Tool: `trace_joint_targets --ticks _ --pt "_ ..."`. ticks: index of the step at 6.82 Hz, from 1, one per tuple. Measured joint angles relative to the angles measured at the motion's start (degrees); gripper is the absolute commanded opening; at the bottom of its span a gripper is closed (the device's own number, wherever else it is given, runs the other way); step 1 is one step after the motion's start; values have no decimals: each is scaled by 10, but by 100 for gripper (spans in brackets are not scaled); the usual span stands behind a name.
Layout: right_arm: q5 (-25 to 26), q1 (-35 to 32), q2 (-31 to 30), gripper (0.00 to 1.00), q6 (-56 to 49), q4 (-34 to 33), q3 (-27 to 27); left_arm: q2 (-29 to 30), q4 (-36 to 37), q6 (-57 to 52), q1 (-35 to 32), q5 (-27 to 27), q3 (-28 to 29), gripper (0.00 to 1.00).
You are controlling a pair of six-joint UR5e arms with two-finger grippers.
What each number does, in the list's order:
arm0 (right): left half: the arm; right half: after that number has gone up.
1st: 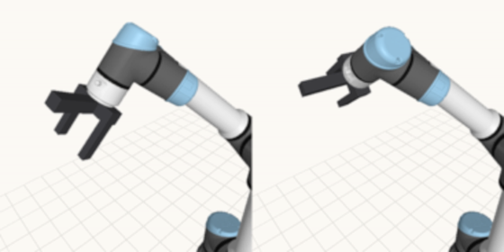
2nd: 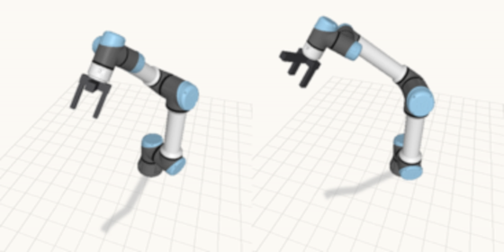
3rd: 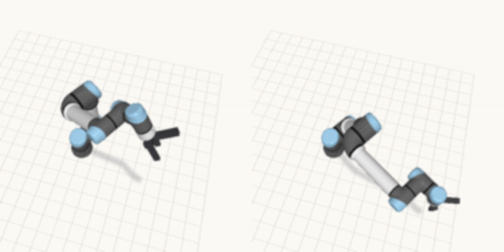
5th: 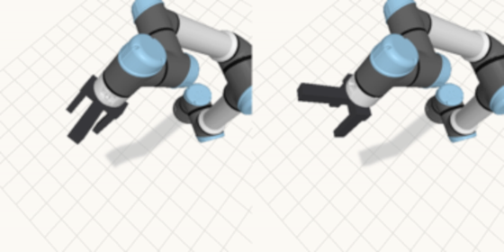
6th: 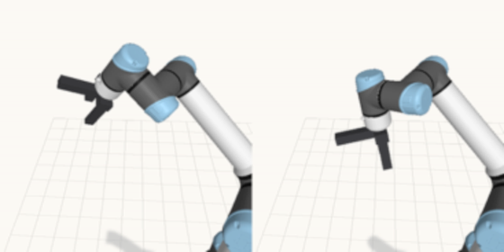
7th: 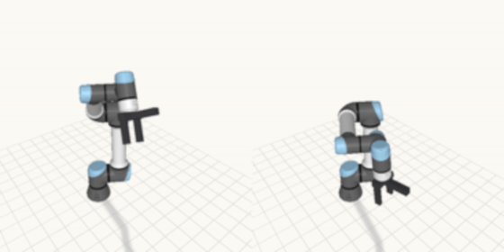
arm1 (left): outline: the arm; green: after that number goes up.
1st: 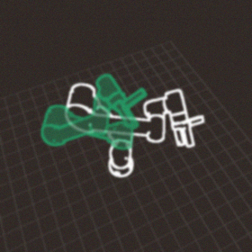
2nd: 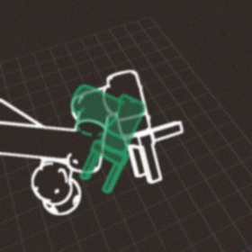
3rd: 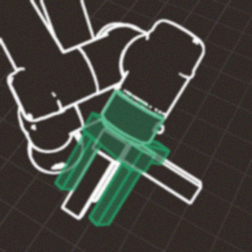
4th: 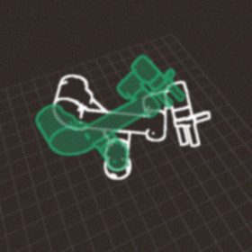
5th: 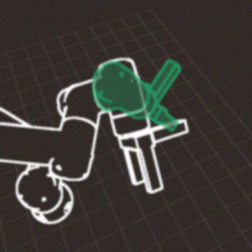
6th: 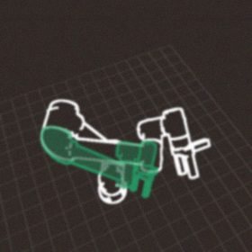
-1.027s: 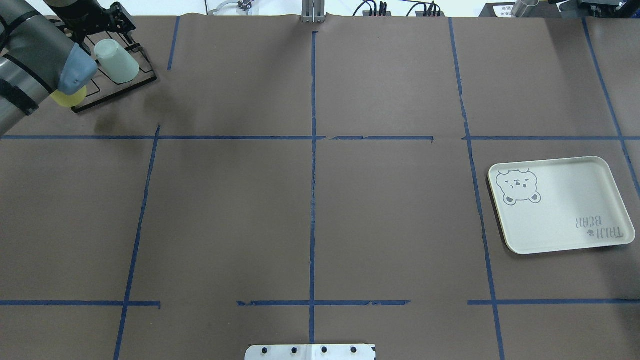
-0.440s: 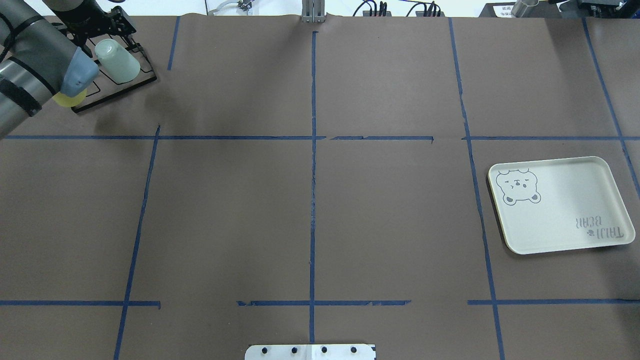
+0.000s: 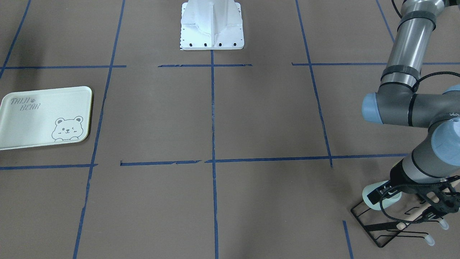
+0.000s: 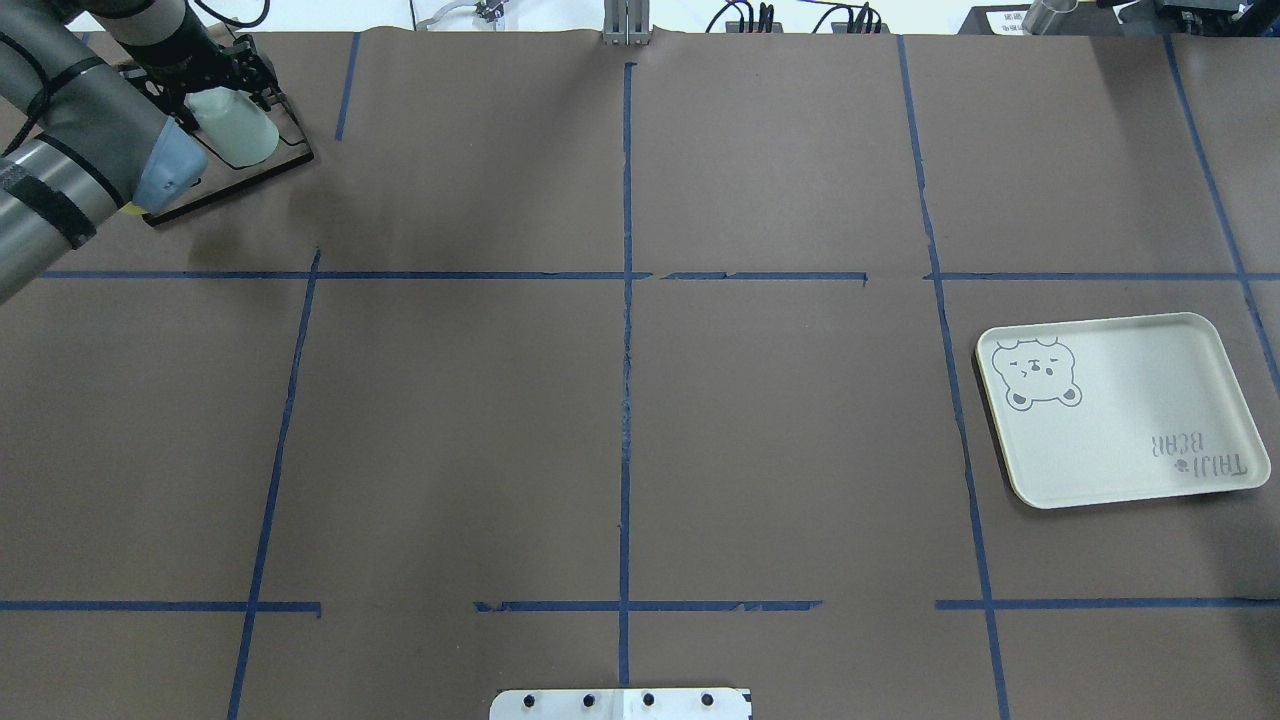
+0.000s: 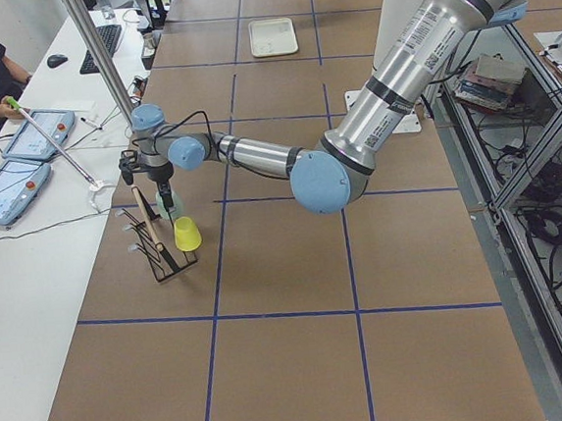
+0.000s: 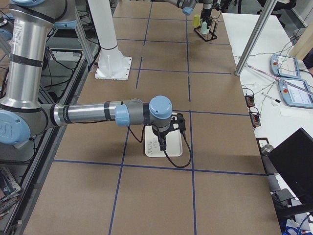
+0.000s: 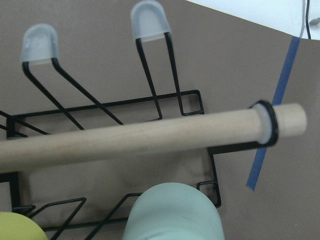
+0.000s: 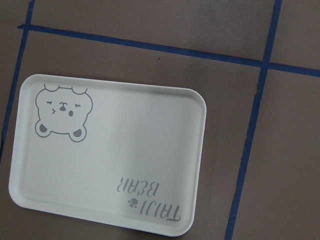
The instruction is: Left arm grabs green cup and hands to right arm on tray
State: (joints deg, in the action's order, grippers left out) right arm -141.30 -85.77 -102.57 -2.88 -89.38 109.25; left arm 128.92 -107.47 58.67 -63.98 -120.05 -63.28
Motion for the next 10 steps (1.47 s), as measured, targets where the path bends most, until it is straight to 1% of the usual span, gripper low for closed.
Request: trace_joint_targets --ticks 1,3,4,5,6,7,9,10 --pt "-1 1 0 100 0 0 0 -1 -1 -1 0 1 1 7" --pt "-3 4 0 100 0 0 -2 -1 0 -3 -10 -1 -9 5" --pt "-3 7 0 100 0 0 -3 -4 3 -2 -22 -4 -32 5" --pt "-3 9 0 100 0 1 -3 -13 11 -2 -39 -12 -69 5" --pt "-4 12 1 100 1 1 -3 -27 26 -2 -57 -29 -116 2" --pt "-15 20 3 100 2 1 -3 -41 55 -2 -72 -46 -171 2" --pt "-55 61 20 100 6 24 -4 -56 141 18 -77 -57 -288 2" --pt "-63 84 36 100 22 40 -3 -65 161 65 -62 -57 -340 2"
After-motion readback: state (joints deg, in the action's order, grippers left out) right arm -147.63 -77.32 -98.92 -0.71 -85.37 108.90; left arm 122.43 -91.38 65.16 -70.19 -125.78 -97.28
